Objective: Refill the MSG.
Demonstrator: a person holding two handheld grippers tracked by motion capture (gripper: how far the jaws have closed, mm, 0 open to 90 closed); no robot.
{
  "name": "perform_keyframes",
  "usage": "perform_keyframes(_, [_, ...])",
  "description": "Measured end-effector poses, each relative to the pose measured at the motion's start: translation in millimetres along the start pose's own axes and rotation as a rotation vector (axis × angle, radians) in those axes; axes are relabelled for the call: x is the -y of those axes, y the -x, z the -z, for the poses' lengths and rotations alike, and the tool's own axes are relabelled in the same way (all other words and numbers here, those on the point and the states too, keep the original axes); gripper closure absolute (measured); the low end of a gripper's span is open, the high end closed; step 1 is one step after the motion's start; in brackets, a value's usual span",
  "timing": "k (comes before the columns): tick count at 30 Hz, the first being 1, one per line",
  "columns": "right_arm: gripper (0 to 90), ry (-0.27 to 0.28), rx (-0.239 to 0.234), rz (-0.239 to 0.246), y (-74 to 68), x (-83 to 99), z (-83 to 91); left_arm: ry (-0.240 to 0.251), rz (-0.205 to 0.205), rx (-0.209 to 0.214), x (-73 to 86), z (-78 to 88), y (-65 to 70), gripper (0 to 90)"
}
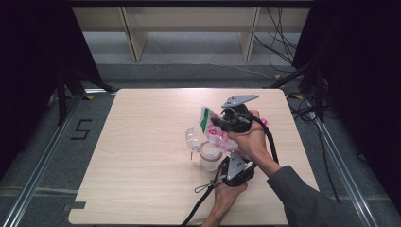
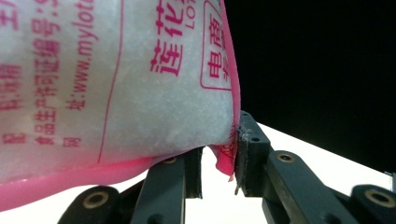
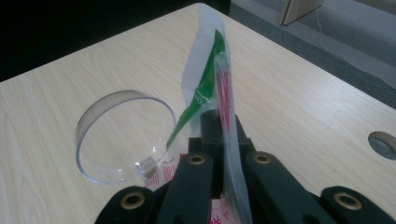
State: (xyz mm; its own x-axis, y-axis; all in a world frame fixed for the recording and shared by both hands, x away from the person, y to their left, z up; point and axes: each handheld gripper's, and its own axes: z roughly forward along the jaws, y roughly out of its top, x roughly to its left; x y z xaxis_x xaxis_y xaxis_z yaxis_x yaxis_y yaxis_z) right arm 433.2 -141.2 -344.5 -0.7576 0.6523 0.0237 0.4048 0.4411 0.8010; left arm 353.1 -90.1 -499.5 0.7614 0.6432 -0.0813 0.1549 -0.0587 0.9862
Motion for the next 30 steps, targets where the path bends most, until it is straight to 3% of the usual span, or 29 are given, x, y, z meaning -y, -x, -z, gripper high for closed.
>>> perform_keyframes(1, [90.0,-0.009,-0.001,-0.011,-0.5,0.0,-0.6,-0.001,-0.002,-0.002,0.3,-0.4,0.0,74.5])
perform_keyframes(3, [90.0,-0.003,-0.010,0.018,1.7,-0.2,-3.0,-0.001,-0.003,-0.004,0.6,-0.8,-0.1,74.5])
perform_keyframes(8, [90.0,-0.006,0.002,-0.005,-0.9,-1.1,-2.5,0.004,0.002,0.003,-0.4,-0.4,-0.8,74.5])
perform_keyframes(9, [90.0,-0.029,0.005,-0.001,-0.7,-1.9,-1.1,0.017,0.008,-0.002,-0.2,-1.1,0.0,74.5])
perform_keyframes(14, [90.0,-0.027,0.011,0.028,1.1,-2.5,-4.6,0.010,0.020,0.012,-0.1,-1.2,-0.7,74.5])
perform_keyframes(21, [90.0,-0.029,0.019,0.018,1.1,-1.6,-8.5,0.011,0.024,0.021,0.7,-2.1,-1.7,74.5])
perform_keyframes(26, [90.0,-0.044,0.030,0.032,0.5,-1.6,-11.8,0.018,0.035,0.032,0.4,-2.9,-0.4,74.4])
perform_keyframes(28, [90.0,-0.077,0.023,0.033,-0.3,-2.1,-11.4,0.018,0.038,0.035,0.4,-3.4,0.0,74.4])
perform_keyframes(30, [90.0,-0.053,0.035,0.035,-0.6,-0.6,-15.3,0.024,0.040,0.029,0.6,-3.9,0.6,74.4])
